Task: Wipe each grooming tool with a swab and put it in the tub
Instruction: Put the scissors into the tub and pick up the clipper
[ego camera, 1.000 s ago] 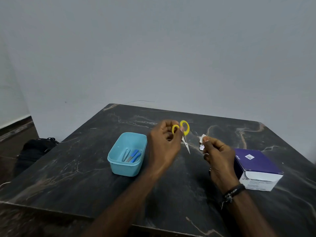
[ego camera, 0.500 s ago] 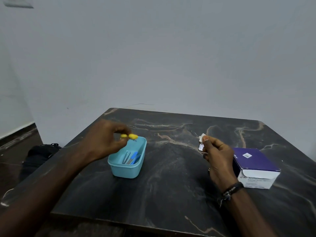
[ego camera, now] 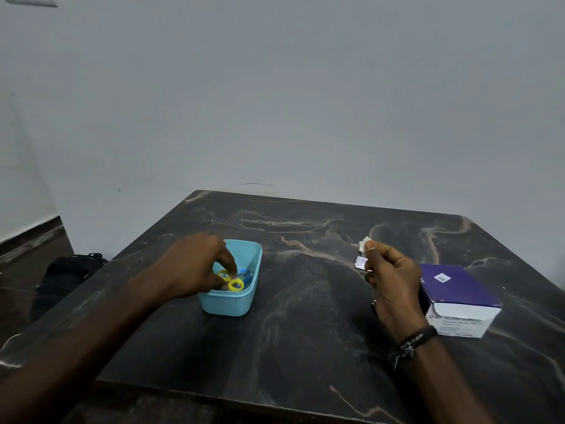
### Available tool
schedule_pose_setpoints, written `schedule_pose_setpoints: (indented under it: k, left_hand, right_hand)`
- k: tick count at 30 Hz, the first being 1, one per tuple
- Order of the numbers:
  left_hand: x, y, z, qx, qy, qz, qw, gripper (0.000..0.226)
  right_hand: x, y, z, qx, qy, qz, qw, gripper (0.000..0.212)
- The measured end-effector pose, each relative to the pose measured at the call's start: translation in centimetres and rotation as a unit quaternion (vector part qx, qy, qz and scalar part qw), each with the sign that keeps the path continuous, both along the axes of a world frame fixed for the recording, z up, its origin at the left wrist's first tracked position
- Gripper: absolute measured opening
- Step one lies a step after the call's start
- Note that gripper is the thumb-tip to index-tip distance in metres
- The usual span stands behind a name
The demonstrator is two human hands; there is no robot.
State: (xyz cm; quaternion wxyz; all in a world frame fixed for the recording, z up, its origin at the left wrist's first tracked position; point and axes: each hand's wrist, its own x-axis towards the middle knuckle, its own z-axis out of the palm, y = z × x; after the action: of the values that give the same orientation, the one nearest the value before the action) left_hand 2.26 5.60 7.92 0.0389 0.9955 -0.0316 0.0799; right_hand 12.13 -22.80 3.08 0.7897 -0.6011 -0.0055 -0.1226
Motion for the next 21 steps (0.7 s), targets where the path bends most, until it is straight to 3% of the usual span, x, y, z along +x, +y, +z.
schedule_pose_setpoints:
  k: [5, 10, 12, 14, 17, 21]
  left_hand:
    - [0.3, 0.5, 1.0, -0.042, 0.069, 0.002, 0.997, 0.042]
    - [-0.5, -3.4, 1.3, -0.17, -0.151, -0.027, 0.974, 0.026]
    - [-0.7, -7.3, 1.0, -0.21, -0.187, -0.064, 0.957, 0.017]
    - [0.3, -11.0, -0.4, -0.217, -0.148, -0.08, 0.962, 0.008]
    - [3.1, -15.3, -3.4, -0.216, -0.051, -0.072, 0.972, 0.012]
    - [6.1, -18.9, -5.0, -0.296, 0.017, -0.028, 0.955, 0.02]
  right_hand:
    - [-0.1, -0.1, 0.1, 0.009, 0.0, 0.0, 1.0, 0.004]
    - [-0.3, -0.3, 0.5, 0.023, -0.021, -0.016, 0.999, 0.004]
    - [-0.4, -0.2, 0.7, 0.031, -0.028, -0.019, 0.999, 0.005]
    - [-0.5, -0.2, 0.8, 0.036, -0.033, -0.022, 0.999, 0.006]
    - [-0.7, -0.2, 1.0, 0.036, -0.043, -0.026, 0.998, 0.005]
    - [-0.7, -0.3, 1.0, 0.035, -0.047, -0.037, 0.998, 0.005]
